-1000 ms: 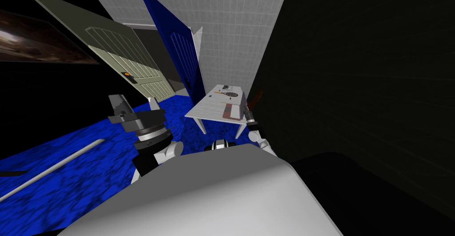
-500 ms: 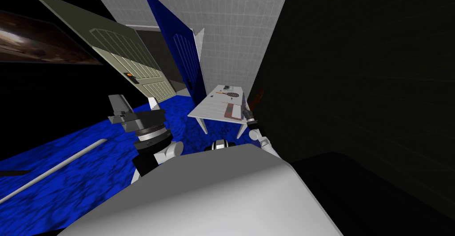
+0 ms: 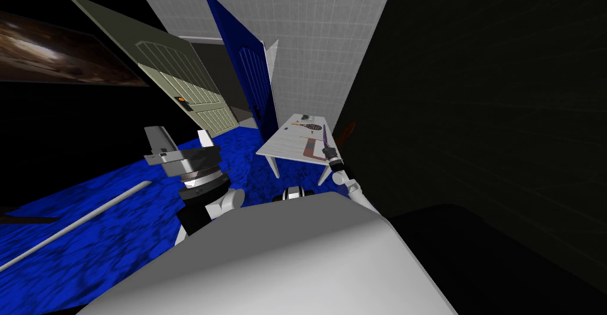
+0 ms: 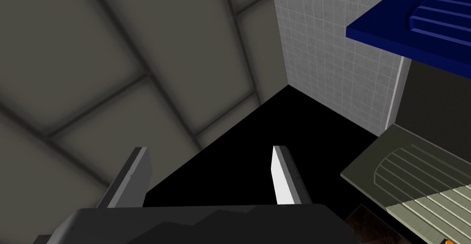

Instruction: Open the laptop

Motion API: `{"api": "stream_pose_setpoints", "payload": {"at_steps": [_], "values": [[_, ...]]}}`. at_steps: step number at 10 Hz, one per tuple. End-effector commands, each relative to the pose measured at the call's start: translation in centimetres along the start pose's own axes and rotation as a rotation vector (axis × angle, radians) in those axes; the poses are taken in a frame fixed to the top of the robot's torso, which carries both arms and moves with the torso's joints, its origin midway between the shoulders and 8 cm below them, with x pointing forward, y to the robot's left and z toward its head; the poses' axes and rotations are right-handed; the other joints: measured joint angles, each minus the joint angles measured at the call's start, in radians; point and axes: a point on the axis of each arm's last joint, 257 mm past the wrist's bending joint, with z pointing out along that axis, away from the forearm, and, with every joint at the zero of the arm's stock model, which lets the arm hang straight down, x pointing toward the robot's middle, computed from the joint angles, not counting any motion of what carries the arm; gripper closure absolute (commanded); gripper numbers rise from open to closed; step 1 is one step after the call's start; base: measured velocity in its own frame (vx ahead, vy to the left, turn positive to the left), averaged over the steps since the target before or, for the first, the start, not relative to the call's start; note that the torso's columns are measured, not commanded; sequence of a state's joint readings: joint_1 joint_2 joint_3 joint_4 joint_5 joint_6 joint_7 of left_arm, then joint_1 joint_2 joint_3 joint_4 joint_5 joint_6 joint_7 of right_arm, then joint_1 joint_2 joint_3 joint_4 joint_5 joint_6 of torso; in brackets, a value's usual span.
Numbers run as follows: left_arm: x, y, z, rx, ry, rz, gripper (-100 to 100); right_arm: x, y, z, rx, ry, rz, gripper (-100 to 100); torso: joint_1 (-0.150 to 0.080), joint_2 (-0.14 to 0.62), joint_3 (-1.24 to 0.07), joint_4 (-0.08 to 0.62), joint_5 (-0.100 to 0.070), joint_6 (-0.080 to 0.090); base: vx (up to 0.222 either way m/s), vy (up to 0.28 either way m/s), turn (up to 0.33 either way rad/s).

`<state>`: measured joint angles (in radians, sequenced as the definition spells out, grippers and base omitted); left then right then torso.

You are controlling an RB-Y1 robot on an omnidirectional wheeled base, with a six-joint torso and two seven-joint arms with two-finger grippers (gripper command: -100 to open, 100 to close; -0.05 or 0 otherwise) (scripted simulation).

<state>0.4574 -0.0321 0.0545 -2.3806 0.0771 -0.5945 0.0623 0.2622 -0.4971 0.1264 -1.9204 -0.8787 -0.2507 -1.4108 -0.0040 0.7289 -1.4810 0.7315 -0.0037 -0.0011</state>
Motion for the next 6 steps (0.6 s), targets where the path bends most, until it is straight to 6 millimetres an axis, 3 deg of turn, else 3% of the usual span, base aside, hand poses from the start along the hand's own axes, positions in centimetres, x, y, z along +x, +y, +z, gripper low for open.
{"api": "stream_pose_setpoints", "payload": {"at_steps": [1, 3, 4, 6], "values": [[0.0, 0.0, 0.0, 0.0, 0.0, 0.0, 0, -2.6, 1.0, -0.1, -0.001, -0.066, -0.103, 100, -0.003, 0.001, 0.0, 0.0, 0.0, 0.002, 0.003, 0.072, 0.061], [0.0, 0.0, 0.0, 0.0, 0.0, 0.0, 0, -1.9, 0.3, 0.1, 0.006, -0.045, -0.09, 100, -0.004, 0.002, 0.001, 0.001, -0.001, 0.004, -0.002, 0.045, 0.016], [0.0, 0.0, 0.0, 0.0, 0.0, 0.0, 0, -1.8, 1.0, -0.4, -0.013, -0.045, -0.049, -100, -0.004, 0.005, 0.003, 0.004, 0.001, 0.003, 0.016, 0.034, 0.025], [0.0, 0.0, 0.0, 0.0, 0.0, 0.0, 0, -1.5, 1.8, -0.9, -0.034, -0.042, -0.001, -100, 0.004, 0.009, 0.005, 0.006, 0.004, 0.001, 0.026, 0.039, 0.018]]}}
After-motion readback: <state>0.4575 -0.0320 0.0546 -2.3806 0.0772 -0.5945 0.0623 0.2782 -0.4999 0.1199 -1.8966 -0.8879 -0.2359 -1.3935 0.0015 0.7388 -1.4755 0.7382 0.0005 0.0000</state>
